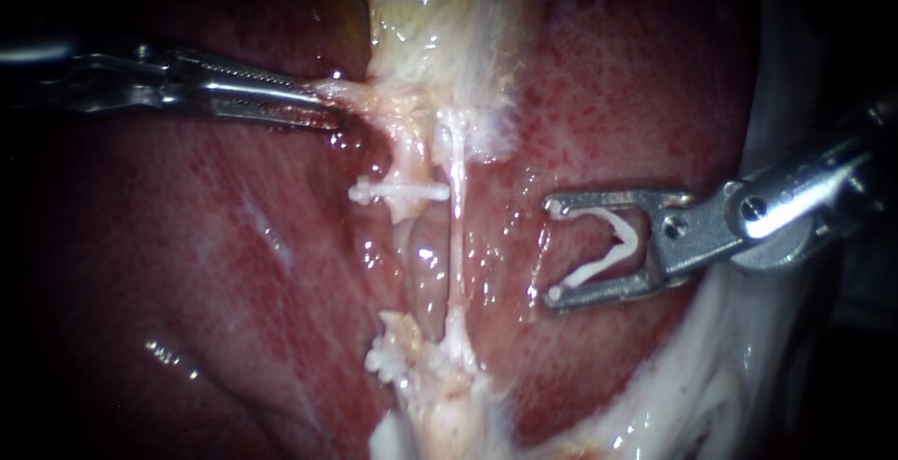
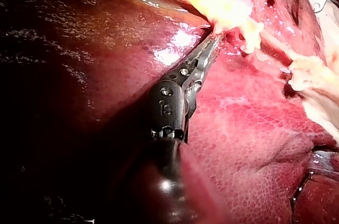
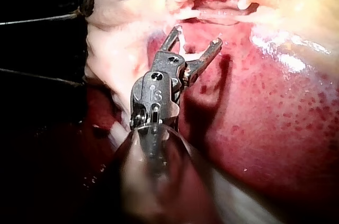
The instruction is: Clipping first clip right tube
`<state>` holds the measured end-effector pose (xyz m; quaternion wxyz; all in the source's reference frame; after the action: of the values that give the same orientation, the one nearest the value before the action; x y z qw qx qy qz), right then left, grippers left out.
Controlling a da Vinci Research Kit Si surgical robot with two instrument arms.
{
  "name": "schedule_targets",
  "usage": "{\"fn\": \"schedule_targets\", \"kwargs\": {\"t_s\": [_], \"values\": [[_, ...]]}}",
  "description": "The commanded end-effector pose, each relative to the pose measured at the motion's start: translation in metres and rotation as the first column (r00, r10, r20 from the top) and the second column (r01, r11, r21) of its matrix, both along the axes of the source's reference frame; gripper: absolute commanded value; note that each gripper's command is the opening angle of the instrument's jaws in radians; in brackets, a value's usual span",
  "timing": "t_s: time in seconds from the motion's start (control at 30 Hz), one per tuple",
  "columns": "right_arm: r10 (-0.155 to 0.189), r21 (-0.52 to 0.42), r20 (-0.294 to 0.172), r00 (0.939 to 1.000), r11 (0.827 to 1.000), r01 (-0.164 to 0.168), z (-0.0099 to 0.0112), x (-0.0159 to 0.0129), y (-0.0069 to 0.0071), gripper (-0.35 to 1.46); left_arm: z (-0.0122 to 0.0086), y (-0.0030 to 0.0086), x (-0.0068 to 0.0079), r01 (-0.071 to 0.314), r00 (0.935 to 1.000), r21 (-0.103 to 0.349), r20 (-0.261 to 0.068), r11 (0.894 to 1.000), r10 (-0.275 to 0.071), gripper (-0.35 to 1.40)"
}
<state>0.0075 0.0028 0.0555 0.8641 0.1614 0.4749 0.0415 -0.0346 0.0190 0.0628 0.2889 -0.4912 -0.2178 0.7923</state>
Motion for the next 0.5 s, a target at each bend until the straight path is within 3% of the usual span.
{"fn": "schedule_targets", "kwargs": {"t_s": [0.03, 0.13, 0.3, 0.5], "values": [[-0.002, 0.002, -0.002, 1.0000, 1.000, 0.002, 0.0001, 0.0000, 0.0000, 0.50, -0.0002, 0.0001, 0.0002, -0.001, 1.0000, 0.002, 0.001, 1.000, 0.001, -0.35], [0.000, 0.002, -0.004, 1.0000, 1.000, 0.000, 0.0001, 0.0000, 0.0000, 0.50, -0.0020, 0.0010, 0.0015, -0.001, 1.0000, 0.010, 0.004, 1.000, 0.001, -0.35], [-0.004, 0.010, -0.021, 0.9998, 1.000, 0.004, 0.0001, 0.0000, 0.0000, 0.50, -0.0058, 0.0027, 0.0042, 0.032, 0.9995, 0.007, -0.001, 0.999, -0.032, -0.35], [0.006, 0.064, -0.056, 0.9984, 0.998, -0.002, 0.0006, 0.0007, -0.0003, 0.49, -0.0076, 0.0028, 0.0051, 0.045, 0.9990, 0.002, -0.004, 0.999, -0.045, -0.35]]}}
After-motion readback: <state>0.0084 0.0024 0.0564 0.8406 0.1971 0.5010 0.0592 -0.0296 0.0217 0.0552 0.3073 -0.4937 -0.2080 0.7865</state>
